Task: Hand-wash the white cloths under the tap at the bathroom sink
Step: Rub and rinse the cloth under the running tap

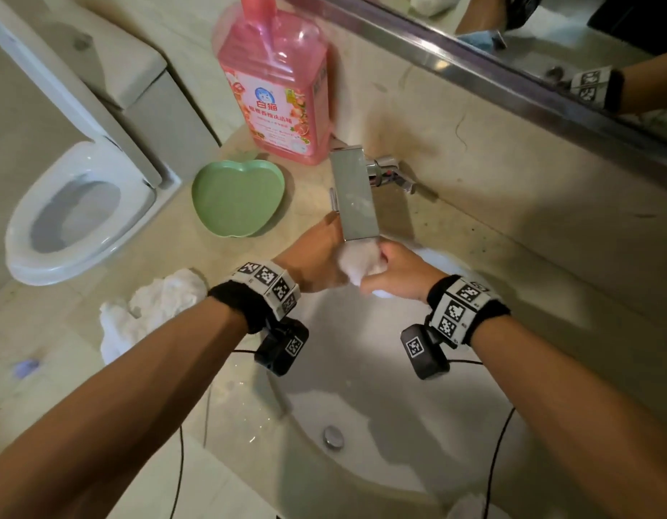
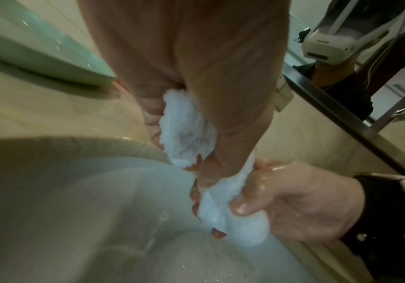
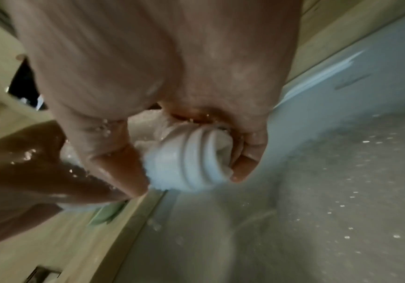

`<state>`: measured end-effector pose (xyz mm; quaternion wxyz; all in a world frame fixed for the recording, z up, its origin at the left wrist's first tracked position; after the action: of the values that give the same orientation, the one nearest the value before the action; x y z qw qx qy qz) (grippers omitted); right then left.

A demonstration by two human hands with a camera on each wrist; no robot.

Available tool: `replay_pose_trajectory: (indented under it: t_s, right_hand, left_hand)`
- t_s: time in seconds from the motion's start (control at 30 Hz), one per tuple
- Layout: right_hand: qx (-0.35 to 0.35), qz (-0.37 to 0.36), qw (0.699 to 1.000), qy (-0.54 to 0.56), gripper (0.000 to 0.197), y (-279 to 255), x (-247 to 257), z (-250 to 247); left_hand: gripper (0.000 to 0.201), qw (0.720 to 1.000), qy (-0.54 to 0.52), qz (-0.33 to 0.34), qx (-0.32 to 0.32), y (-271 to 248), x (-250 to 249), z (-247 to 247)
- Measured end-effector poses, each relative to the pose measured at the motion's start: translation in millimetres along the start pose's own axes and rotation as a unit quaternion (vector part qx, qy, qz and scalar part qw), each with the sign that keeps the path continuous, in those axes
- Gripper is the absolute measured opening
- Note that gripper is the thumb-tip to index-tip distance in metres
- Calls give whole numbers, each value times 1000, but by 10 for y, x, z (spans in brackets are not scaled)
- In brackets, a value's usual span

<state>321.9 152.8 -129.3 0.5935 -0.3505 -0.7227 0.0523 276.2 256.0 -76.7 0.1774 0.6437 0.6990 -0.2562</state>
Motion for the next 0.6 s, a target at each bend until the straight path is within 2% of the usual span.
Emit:
replay_pose_trajectory:
  t_s: [0.07,0.17,0.27,0.33,0.37,0.4,0.5,0.6]
  right_hand:
    - [-5,-10,999,-36,36,106,106,89]
    - [-25,-56,994,-87,15,224,305,161]
    - [-71,-91,980,-161,23,226,420,103]
    - [-124,-140,971,-149,22,115,522,-25]
    - [-147,-150,964,-161,27,47,541,-100]
    - [-165,-129,961,-182,38,-9,510,-189]
    - [-227,-32,956,-181,80,-188,310,-568]
    - [-251,-10,947,-200,95,-307,343,-772]
  left_hand:
    - [78,998,13,-62,5,-95,202,-84]
    - [76,984,27,-164,59,-245,480,-100]
    - [75,972,52,-212,88,-310,560,-77]
    - [75,969,18,-226,99,-264,545,-2]
    - [76,969,-21,-224,101,-214,499,46]
    - [79,969,-69,-215,102,-143,434,94]
    - [84,961,-213,-157,82,49,184,144]
    - [62,949,-276,-146,45,104,134,122]
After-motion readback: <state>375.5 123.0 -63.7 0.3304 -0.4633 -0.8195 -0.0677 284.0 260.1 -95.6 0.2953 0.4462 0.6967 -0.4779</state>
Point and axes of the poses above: each hand's wrist, its own y-axis towards the middle knuckle, its own z-axis out of the palm, x = y × z, the point moved 9 cm from there along y, towards the middle knuckle, and after that the axes turned 2 degrees about -z, right-handed, at the moved point
